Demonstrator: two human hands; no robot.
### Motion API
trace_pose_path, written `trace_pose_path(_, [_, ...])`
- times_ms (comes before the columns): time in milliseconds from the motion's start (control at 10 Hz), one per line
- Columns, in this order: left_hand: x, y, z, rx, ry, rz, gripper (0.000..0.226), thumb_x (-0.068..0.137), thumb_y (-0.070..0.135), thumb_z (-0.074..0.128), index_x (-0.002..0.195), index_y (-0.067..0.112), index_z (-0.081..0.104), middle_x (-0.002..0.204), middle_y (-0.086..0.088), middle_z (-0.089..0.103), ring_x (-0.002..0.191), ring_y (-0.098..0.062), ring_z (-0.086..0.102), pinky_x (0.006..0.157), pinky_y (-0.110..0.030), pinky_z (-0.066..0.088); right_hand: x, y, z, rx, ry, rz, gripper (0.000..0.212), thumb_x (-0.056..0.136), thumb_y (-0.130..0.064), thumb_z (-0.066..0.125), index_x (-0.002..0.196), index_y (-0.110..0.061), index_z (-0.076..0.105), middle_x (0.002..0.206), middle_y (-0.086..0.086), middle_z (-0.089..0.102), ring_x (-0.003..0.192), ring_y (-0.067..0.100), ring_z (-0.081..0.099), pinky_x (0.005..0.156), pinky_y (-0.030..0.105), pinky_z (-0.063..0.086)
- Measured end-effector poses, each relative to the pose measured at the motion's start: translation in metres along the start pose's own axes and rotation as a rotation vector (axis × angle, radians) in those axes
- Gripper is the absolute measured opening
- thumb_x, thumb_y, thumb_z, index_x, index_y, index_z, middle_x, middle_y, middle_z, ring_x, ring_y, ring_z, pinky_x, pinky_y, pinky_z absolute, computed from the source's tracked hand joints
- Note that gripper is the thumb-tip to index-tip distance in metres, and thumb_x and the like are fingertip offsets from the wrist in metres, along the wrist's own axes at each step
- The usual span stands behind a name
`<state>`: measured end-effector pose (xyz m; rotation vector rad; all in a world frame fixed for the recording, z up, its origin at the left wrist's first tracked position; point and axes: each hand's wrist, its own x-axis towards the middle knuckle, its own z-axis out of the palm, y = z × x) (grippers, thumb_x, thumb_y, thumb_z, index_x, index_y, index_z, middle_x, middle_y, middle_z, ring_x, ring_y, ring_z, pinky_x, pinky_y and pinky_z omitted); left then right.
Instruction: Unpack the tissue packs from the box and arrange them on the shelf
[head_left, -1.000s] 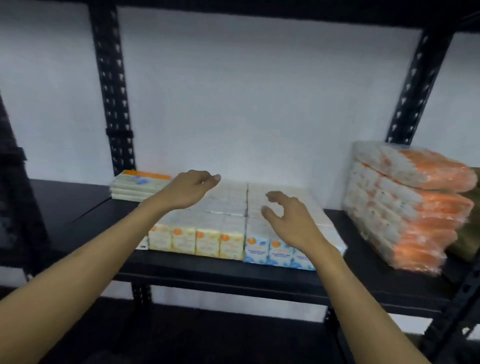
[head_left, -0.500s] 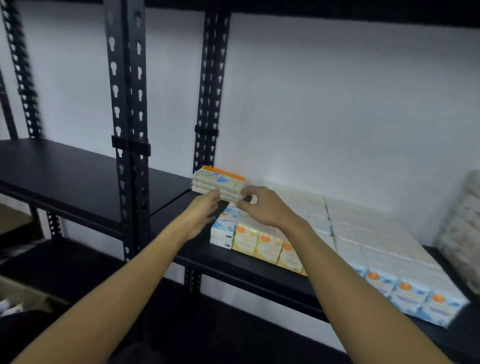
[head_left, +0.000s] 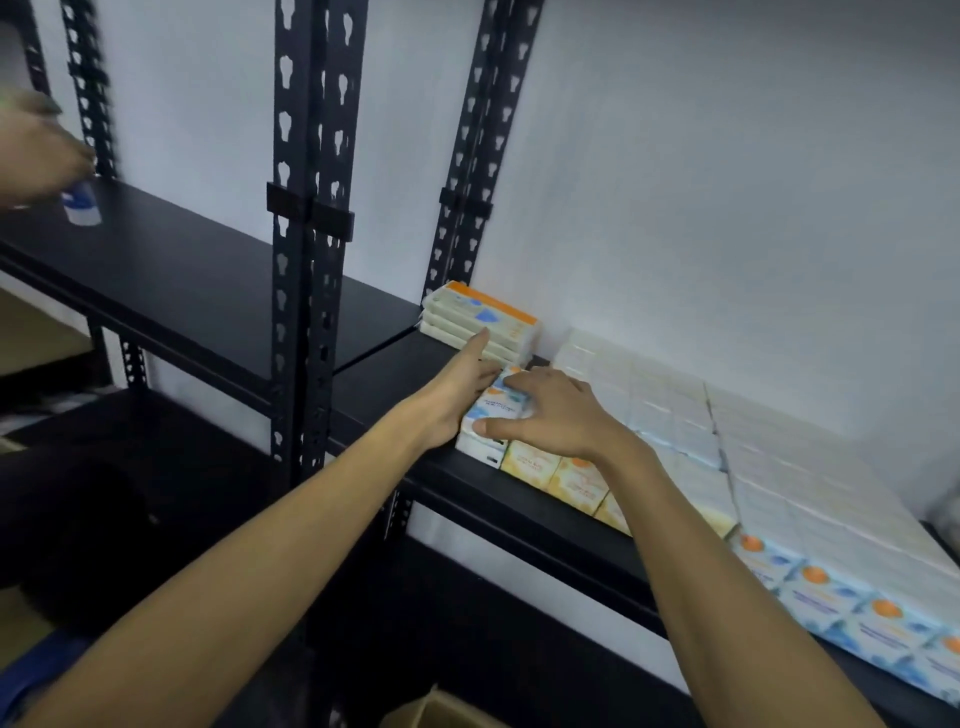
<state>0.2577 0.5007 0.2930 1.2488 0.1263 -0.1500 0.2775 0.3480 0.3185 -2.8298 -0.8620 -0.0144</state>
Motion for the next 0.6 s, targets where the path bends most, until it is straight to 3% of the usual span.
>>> trace_pose_path(100, [0.000, -0.003, 0.003, 0.088, 0.014, 0.027, 0.071, 0.104, 0.061, 0.026, 0.150, 0.010, 0.043, 0.121, 0.000, 0.067, 0.099, -0.012, 0.069, 0.085, -0.027, 0.055, 0.000, -0.001, 0.001, -0.017, 0.019, -0.003, 0.089, 0.080, -0.077, 0.060, 0.151, -0.026, 0.045, 0.158, -0.002, 0.042, 0.145, 0.019, 0.033, 0.116, 0.042, 0.022])
trace_pose_path(200, [0.003, -0.007, 0.004, 0.104, 0.036, 0.032, 0.073, 0.103, 0.064, 0.026, 0.152, 0.012, 0.043, 0.118, 0.002, 0.064, 0.105, -0.013, 0.069, 0.092, -0.028, 0.054, -0.003, -0.004, 0.000, -0.027, 0.029, -0.015, 0.085, 0.083, -0.074, 0.060, 0.151, -0.026, 0.045, 0.158, -0.003, 0.041, 0.146, 0.017, 0.031, 0.115, 0.040, 0.020])
trace_pose_path(300, [-0.002, -0.004, 0.005, 0.083, 0.052, 0.033, 0.074, 0.103, 0.065, 0.026, 0.153, 0.012, 0.040, 0.137, -0.002, 0.061, 0.113, -0.016, 0.067, 0.099, -0.030, 0.052, -0.005, -0.006, -0.002, -0.011, 0.040, -0.025, 0.081, 0.084, -0.072, 0.061, 0.149, -0.027, 0.046, 0.157, -0.004, 0.043, 0.145, 0.017, 0.032, 0.115, 0.039, 0.020])
trace_pose_path(400, [0.000, -0.003, 0.002, 0.079, 0.009, 0.011, 0.079, 0.101, 0.069, 0.025, 0.153, 0.012, 0.040, 0.142, -0.009, 0.060, 0.117, -0.019, 0.067, 0.106, -0.035, 0.050, -0.006, -0.002, -0.006, 0.185, 0.036, 0.011, 0.091, 0.079, -0.074, 0.066, 0.153, -0.028, 0.041, 0.159, -0.004, 0.039, 0.145, 0.018, 0.035, 0.115, 0.039, 0.026])
trace_pose_path(500, [-0.010, 0.003, 0.010, 0.071, -0.024, 0.004, 0.073, 0.103, 0.065, 0.021, 0.148, 0.013, 0.046, 0.120, -0.005, 0.070, 0.108, -0.017, 0.070, 0.093, -0.031, 0.055, -0.018, 0.002, -0.019, 0.652, 0.164, 0.072, 0.086, 0.081, -0.063, 0.072, 0.153, -0.029, 0.040, 0.154, -0.009, 0.046, 0.140, 0.014, 0.043, 0.117, 0.041, 0.032])
trace_pose_path(600, [-0.016, 0.007, 0.008, 0.043, -0.001, 0.041, 0.081, 0.100, 0.070, 0.019, 0.159, 0.016, 0.026, 0.157, -0.005, 0.040, 0.143, -0.017, 0.041, 0.115, -0.036, 0.037, -0.033, 0.013, -0.037, 1.012, 0.396, 0.114, 0.060, 0.089, -0.047, 0.072, 0.142, -0.026, 0.053, 0.131, -0.013, 0.064, 0.124, 0.005, 0.055, 0.116, 0.044, 0.037])
